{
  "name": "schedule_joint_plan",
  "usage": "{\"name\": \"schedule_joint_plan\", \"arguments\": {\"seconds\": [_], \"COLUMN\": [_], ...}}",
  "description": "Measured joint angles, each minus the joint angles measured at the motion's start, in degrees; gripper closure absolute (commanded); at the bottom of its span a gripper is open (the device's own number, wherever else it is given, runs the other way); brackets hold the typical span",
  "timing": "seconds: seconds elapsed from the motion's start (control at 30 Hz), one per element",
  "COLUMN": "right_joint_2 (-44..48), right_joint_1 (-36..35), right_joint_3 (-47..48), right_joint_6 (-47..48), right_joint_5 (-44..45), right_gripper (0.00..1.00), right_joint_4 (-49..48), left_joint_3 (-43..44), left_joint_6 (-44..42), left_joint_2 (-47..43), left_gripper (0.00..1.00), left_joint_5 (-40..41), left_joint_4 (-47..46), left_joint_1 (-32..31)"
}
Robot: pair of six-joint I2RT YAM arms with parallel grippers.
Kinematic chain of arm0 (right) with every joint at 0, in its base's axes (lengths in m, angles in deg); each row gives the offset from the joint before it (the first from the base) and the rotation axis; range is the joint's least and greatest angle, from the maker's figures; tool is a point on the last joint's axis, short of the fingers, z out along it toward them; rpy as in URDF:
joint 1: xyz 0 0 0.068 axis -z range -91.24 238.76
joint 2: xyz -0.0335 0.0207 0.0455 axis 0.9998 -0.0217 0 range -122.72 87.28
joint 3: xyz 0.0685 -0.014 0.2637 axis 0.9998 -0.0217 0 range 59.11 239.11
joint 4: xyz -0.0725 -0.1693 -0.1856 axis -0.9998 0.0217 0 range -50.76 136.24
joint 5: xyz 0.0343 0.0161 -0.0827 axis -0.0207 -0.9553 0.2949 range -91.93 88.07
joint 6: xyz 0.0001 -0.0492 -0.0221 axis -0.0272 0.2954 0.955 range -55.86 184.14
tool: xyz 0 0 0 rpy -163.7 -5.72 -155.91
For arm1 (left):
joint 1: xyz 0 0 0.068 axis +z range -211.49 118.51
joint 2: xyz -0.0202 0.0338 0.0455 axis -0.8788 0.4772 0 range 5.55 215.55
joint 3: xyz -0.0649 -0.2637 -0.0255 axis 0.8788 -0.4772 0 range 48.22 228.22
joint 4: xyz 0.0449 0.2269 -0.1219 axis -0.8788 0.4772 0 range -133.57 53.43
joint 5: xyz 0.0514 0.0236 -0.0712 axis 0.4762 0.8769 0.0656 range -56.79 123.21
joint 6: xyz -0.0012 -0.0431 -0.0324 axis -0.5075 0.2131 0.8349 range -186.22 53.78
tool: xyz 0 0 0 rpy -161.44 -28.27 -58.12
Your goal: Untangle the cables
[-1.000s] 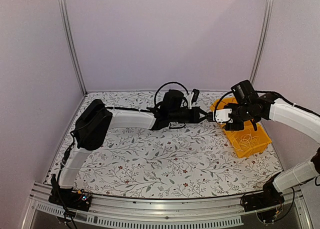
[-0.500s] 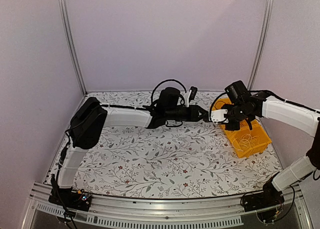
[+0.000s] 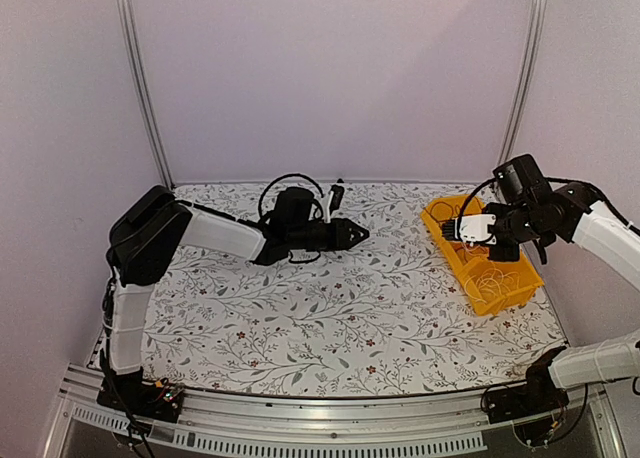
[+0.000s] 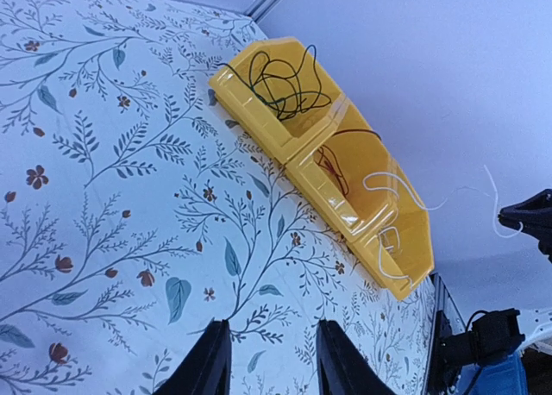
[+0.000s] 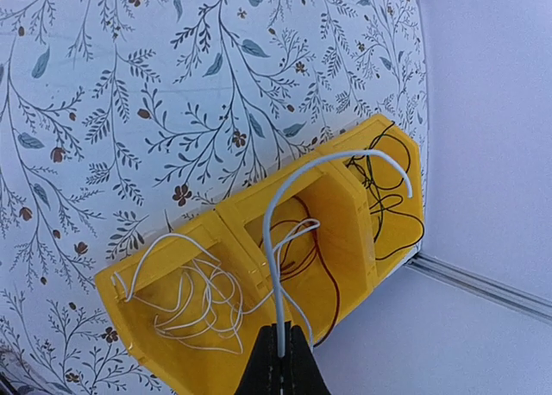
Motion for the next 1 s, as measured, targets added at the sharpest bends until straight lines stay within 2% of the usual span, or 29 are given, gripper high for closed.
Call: {"name": "schedule_joint_plan", "arguments": {"seconds": [0.5,1.0], "right_joint_2": [8.1,13.2], "right_joint_1": [11.9,12.7], "right_joint_3": [-2.5,-2.5], "right_joint_6": [3.9,4.8], "right_joint_5": [0.9,3.5], "right_gripper": [1.00,1.00], "right_joint_4": [7.6,18.2], "left_joint_3": [-1.6,-0.3], "left_joint_6": [0.8,0.8], "left_joint_2": [-0.7,0.7], "left_gripper": [0.66,0.65], "left_joint_5": [-0.5,-1.4], "left_joint_4": [-2.4,-2.3], "left_joint_1": [0.2,0.2]}}
